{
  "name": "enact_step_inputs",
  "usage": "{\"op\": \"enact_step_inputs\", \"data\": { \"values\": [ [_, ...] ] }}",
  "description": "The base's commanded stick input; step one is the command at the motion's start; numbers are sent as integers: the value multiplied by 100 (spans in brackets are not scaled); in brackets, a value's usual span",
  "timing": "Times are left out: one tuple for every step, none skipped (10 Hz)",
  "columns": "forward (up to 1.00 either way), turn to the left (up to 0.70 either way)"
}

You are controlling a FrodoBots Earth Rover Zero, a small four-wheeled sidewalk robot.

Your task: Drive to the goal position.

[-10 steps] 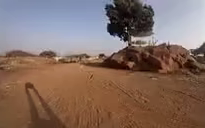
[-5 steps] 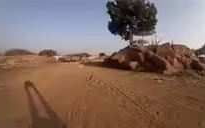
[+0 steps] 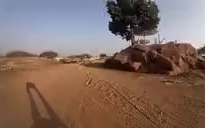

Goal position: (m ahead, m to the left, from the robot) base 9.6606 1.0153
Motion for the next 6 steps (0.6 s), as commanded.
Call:
{"op": "enact_step_inputs", "data": {
  "values": [
    [70,15],
    [70,2],
    [70,0],
    [70,0],
    [70,0],
    [70,0]
  ]
}}
